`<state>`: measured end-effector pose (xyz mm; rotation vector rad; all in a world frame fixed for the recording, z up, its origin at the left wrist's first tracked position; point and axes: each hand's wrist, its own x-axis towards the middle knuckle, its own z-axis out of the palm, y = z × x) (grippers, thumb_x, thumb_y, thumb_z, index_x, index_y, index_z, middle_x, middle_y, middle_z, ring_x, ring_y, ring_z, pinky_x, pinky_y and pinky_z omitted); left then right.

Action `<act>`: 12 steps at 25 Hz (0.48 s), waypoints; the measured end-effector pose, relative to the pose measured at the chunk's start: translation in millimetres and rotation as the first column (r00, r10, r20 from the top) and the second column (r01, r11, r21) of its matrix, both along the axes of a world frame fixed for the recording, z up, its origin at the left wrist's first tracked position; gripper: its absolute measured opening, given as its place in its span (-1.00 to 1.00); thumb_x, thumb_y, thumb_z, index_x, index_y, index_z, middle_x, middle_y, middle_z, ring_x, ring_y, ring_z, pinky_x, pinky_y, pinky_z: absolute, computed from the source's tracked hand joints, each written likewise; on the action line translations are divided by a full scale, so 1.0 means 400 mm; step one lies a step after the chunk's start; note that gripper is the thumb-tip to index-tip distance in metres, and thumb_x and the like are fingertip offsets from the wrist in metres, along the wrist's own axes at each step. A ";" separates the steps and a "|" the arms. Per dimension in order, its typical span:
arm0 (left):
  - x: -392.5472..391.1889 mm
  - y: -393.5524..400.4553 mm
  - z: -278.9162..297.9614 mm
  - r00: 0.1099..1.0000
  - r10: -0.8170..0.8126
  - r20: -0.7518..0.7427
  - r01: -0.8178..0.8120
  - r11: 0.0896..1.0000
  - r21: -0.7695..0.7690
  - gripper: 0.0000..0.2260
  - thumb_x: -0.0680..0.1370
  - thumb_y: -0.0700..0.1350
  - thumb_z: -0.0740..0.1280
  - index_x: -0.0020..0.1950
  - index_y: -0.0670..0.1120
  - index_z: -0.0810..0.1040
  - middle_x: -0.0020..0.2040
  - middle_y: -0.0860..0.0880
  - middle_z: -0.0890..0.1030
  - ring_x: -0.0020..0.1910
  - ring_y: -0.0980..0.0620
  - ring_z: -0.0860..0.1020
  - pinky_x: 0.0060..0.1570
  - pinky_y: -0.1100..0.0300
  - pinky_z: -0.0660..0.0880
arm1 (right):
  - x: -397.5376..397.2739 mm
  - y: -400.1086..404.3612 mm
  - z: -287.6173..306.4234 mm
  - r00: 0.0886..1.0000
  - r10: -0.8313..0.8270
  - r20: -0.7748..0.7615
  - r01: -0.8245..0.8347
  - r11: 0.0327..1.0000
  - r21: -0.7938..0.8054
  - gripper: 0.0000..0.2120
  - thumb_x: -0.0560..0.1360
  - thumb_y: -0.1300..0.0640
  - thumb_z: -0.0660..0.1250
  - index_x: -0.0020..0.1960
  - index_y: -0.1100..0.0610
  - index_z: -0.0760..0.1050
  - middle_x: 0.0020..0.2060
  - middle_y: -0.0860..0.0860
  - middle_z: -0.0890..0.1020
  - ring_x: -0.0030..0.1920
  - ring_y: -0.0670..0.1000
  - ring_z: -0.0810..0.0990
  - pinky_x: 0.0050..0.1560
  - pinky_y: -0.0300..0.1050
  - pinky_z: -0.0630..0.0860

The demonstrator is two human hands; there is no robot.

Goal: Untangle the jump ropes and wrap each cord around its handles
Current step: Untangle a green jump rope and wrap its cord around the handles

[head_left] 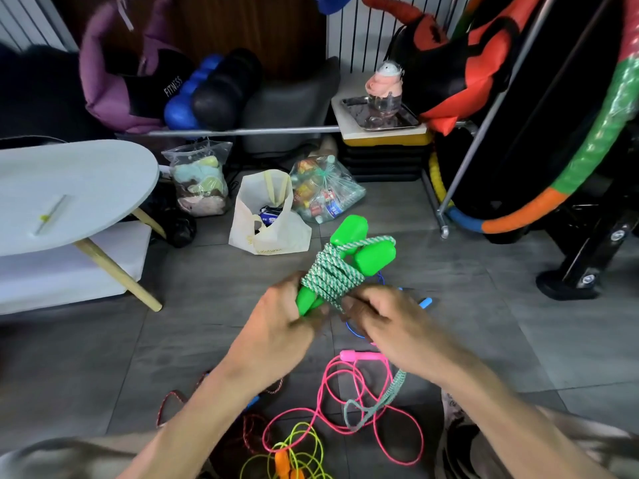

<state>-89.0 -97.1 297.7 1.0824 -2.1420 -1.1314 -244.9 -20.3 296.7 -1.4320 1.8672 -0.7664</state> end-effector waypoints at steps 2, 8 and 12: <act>0.000 -0.003 -0.015 0.977 0.107 0.182 -0.074 0.981 -0.180 -0.83 0.50 -0.16 0.36 -0.07 0.02 0.38 -0.27 0.04 0.56 -0.15 -0.13 0.56 -0.25 0.09 0.32 | 0.017 0.012 0.001 0.995 0.074 -0.061 -0.071 0.996 0.058 -0.75 0.62 -0.03 0.21 -0.18 0.05 0.47 -0.44 -0.08 0.44 -0.40 -0.13 0.39 -0.32 -0.14 0.32; -0.028 0.028 -0.041 0.724 0.174 0.667 0.150 0.904 -0.399 -0.70 0.57 -0.11 0.20 0.28 -0.13 0.27 0.14 -0.07 0.59 0.13 -0.14 0.59 -0.04 0.05 0.47 | 0.041 0.046 0.046 0.959 0.281 -0.044 -0.279 0.959 0.048 -0.73 0.62 0.03 0.20 -0.24 0.07 0.34 -0.41 -0.06 0.37 -0.41 -0.12 0.30 -0.33 -0.06 0.27; -0.040 0.035 -0.058 0.689 0.112 0.716 0.259 0.885 -0.388 -0.75 0.58 -0.12 0.18 0.26 -0.07 0.34 0.16 -0.02 0.58 0.14 -0.10 0.57 -0.04 0.11 0.46 | -0.016 0.043 0.095 0.950 0.262 0.172 -0.271 0.962 0.029 -0.81 0.62 0.03 0.23 -0.11 0.03 0.55 -0.42 -0.05 0.41 -0.37 -0.09 0.48 -0.35 -0.05 0.33</act>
